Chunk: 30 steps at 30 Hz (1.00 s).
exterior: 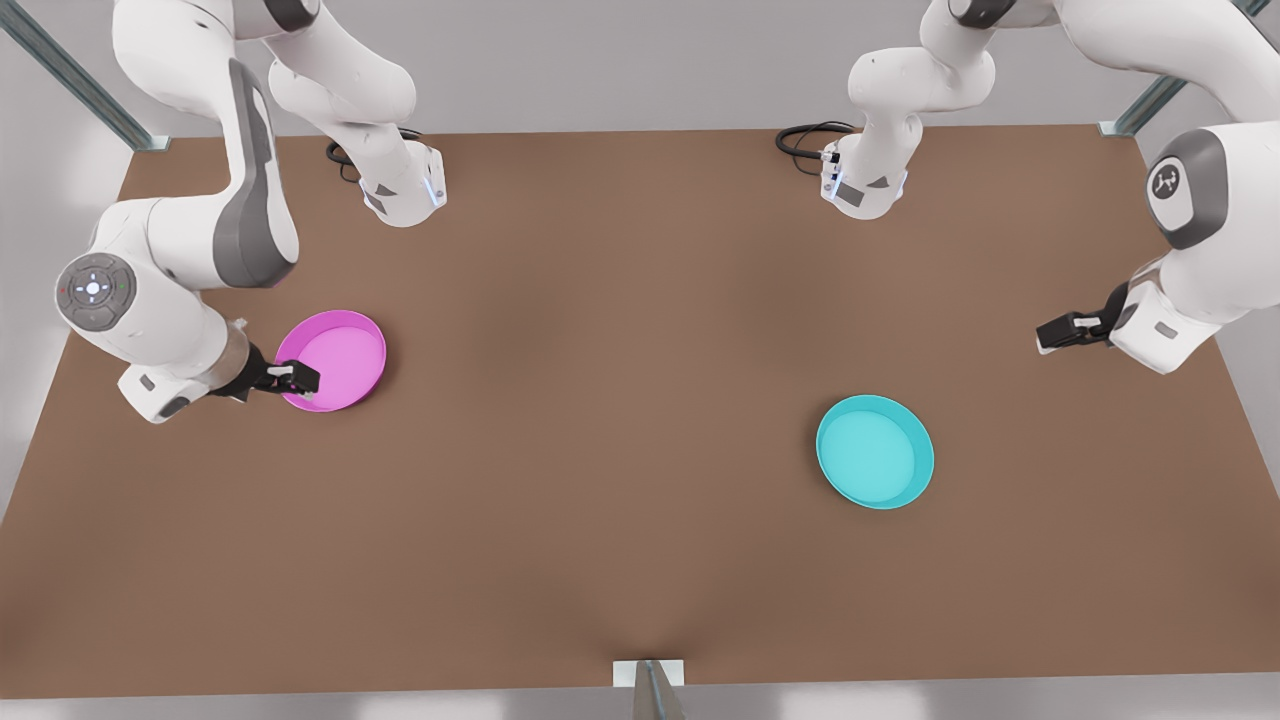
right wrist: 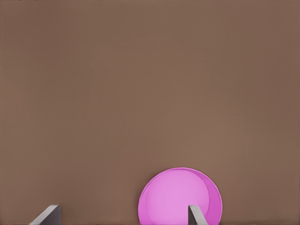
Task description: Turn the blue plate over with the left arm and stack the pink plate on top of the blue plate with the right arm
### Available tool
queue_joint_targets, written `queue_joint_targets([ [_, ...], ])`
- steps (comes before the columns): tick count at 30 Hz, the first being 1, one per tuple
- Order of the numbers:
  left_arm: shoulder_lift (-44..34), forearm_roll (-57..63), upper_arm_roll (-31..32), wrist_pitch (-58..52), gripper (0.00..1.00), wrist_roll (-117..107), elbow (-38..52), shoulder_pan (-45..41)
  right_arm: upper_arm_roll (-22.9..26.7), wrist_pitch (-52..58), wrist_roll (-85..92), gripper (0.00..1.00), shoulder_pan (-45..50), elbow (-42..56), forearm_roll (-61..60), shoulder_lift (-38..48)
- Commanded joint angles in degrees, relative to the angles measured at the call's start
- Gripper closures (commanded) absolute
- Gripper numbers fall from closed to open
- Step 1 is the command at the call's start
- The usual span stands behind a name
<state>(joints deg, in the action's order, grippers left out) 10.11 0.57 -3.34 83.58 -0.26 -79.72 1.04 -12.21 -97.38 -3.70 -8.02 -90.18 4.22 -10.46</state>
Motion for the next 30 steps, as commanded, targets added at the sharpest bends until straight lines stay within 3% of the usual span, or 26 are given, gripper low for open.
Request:
queue_joint_targets([
  [1,0.0,0.0,0.0,0.0,0.0,0.0,0.0,0.0,0.0,0.0,0.0,0.0,0.1,0.0,0.0,0.0],
  [3,1.2,0.0,0.0,0.2,0.0,0.0,0.0,0.1,0.0,0.4,-0.3,0.0,0.2,0.4,0.0,0.0],
  [6,13.1,-10.1,-0.2,6.7,0.0,11.1,-0.3,5.5,0.0,1.0,-0.1,0.0,-0.6,0.7,-0.6,-0.3],
  [9,20.1,-16.8,0.4,27.3,0.0,15.9,-7.7,4.1,0.0,1.4,0.4,0.0,-0.4,0.8,-1.2,-1.4],
  [12,23.7,-22.2,1.4,37.9,0.0,16.0,-12.5,2.8,0.0,2.3,4.1,0.0,-0.7,0.9,-1.1,-1.4],
  [25,30.2,-24.6,1.8,38.1,0.0,23.9,-12.8,5.5,0.0,5.0,9.1,0.0,-0.5,1.8,0.4,-7.1],
  [28,31.2,-24.5,1.9,37.6,0.0,25.8,-12.9,5.5,-0.1,4.1,8.9,0.0,-4.5,-4.4,-1.2,-6.9],
  [30,31.4,-24.5,1.9,37.0,0.0,26.5,-13.4,5.5,-0.1,-1.5,8.9,0.0,-7.6,-17.5,-2.3,2.2],
])
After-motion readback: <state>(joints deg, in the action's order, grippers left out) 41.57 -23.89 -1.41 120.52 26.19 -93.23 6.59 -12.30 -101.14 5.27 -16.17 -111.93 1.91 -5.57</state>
